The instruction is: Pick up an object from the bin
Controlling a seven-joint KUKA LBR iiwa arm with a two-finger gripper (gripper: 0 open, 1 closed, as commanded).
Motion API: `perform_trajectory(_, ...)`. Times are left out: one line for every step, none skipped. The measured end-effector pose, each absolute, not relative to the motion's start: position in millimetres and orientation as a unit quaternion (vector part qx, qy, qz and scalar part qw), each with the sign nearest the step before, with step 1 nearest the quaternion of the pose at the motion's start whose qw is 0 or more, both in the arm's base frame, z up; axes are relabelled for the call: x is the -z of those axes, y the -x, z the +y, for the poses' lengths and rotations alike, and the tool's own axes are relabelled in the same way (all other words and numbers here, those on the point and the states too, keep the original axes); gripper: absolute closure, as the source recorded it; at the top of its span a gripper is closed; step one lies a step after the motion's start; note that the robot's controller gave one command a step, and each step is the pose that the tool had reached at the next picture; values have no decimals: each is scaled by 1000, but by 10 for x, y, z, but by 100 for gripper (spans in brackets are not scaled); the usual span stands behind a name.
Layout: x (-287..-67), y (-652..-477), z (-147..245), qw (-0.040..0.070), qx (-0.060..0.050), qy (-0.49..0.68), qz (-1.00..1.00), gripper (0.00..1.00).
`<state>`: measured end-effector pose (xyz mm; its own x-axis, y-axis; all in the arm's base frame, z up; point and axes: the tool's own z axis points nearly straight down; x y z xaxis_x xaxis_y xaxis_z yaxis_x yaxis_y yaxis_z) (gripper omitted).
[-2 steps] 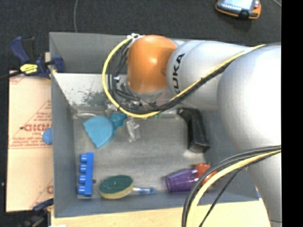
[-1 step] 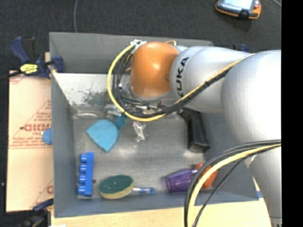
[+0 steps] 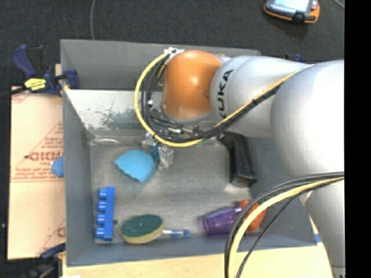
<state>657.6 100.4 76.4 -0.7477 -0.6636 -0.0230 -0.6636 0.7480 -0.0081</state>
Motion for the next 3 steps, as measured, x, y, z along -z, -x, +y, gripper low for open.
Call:
perform_trajectory(-765, -6574, 994, 12, -1, 344, 939, 100)
perform_trajectory(-1051, -6595, 992, 16, -1, 345, 939, 100)
perform_trajectory(-1746, -6606, 988, 18, 0, 342, 939, 100)
